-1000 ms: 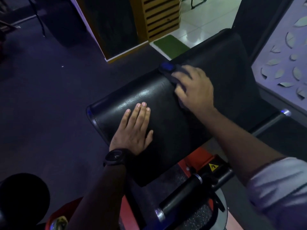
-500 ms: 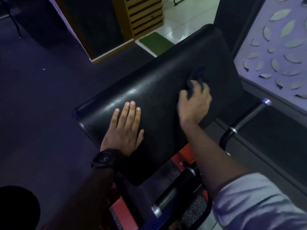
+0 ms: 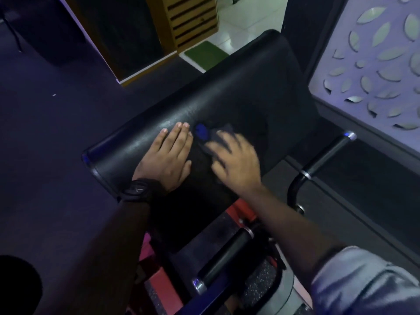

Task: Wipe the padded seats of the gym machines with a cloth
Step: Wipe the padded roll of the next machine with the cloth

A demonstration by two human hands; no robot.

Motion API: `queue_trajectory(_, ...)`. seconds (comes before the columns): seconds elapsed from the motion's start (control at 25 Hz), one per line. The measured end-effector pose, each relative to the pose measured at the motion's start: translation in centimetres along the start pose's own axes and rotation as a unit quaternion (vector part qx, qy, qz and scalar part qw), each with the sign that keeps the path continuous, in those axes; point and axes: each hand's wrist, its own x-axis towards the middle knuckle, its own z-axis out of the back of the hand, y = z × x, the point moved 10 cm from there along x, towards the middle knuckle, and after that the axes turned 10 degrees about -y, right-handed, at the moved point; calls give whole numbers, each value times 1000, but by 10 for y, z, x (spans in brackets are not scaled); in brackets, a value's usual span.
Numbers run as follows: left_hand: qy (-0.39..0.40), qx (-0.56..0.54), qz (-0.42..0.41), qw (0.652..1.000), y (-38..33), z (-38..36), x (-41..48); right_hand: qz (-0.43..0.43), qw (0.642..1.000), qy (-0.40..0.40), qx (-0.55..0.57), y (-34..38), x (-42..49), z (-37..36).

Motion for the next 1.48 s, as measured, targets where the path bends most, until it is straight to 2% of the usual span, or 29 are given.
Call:
queue_trajectory(0.04,0,3,2,1000,-2,-1,0,-107,994,-23,-5,-34,4,3)
queue_trajectory(0.12,-6,9,4,1000,-5,-1,-2,-467,877,-102,43,-80,-26,16)
queue_trajectory(0.16,-9,11,7,1000,-5,0,-2,-500,861,-95,16,-67,-33,14)
queue_trajectory(0.24,-4,8,6,1000,-6,0,-2,-213,976,-35,-23,-16,-21,4)
queue_trajectory(0.28,-6,7,2,1000,-6,-1,-1,-50,999,7,1,0,-26,-2)
queue_trajectory(0.32,-8,8,-7,1000,-8,-2,-2,12,1000,11,12,-5,-28,1)
queue_trajectory(0.36,-10,9,-23,1000,-11,-3,-3,-32,999,0,6,-24,-26,2)
queue_trajectory(0.4,-13,7,-43,999,-15,-3,-4,-180,983,-26,10,-52,-28,6)
queue_trajectory(0.44,-16,5,-55,998,-18,-3,-5,-371,925,-71,36,-69,-43,13)
queue_trajectory(0.48,-20,3,-56,998,-18,-3,-5,-464,881,-84,32,-60,-56,12)
queue_trajectory(0.52,-22,2,-55,998,-18,-2,-4,-427,901,-74,-2,-41,-56,11)
queue_trajectory(0.6,-24,5,-56,998,-18,-2,-3,-124,992,0,-1,-9,-45,-1)
queue_trajectory(0.64,-28,8,-55,998,-18,-2,-3,-40,999,14,21,-16,-42,1)
queue_trajectory(0.72,-22,5,-54,998,-18,-2,-5,-195,980,-28,20,-72,-38,8)
queue_trajectory(0.8,-21,7,-57,998,-18,-3,-5,-498,859,-107,47,-96,-69,17)
queue_trajectory(0.84,-22,8,-55,998,-18,-3,-4,-491,866,-96,12,-80,-70,14)
queue_trajectory(0.92,-20,9,-55,998,-19,-3,-4,-183,982,-33,-16,-40,-51,7)
queue_trajectory(0.96,-22,13,-54,998,-19,-3,-4,-28,1000,10,8,-37,-46,4)
queue_trajectory(1.0,-23,17,-54,998,-18,-3,-3,15,1000,12,20,-52,-40,9)
queue_trajectory(1.04,-21,20,-57,998,-19,-3,-4,-32,999,1,16,-72,-35,12)
queue_trajectory(1.08,-19,22,-60,998,-19,-4,-4,-175,984,-22,15,-98,-36,15)
queue_trajectory(1.12,-21,22,-59,998,-19,-3,-4,-358,931,-66,33,-106,-52,20)
queue_trajectory(1.16,-23,19,-54,998,-18,-2,-4,-436,897,-77,15,-90,-67,15)
queue_trajectory(1.2,-22,15,-50,998,-18,-2,-4,-394,916,-78,-13,-64,-67,14)
queue_trajectory(1.28,-22,11,-51,998,-20,-3,-3,-98,995,6,4,-27,-56,5)
queue_trajectory(1.32,-24,13,-51,998,-19,-3,-2,-20,1000,-1,21,-38,-49,11)
queue_trajectory(1.36,-23,13,-52,998,-19,-3,-2,-56,998,-28,20,-63,-38,17)
queue_trajectory(1.4,-21,11,-56,998,-19,-3,-3,-196,979,-53,26,-96,-33,20)
queue_trajectory(1.48,-22,11,-54,998,-19,-2,-4,-483,870,-95,28,-116,-58,19)
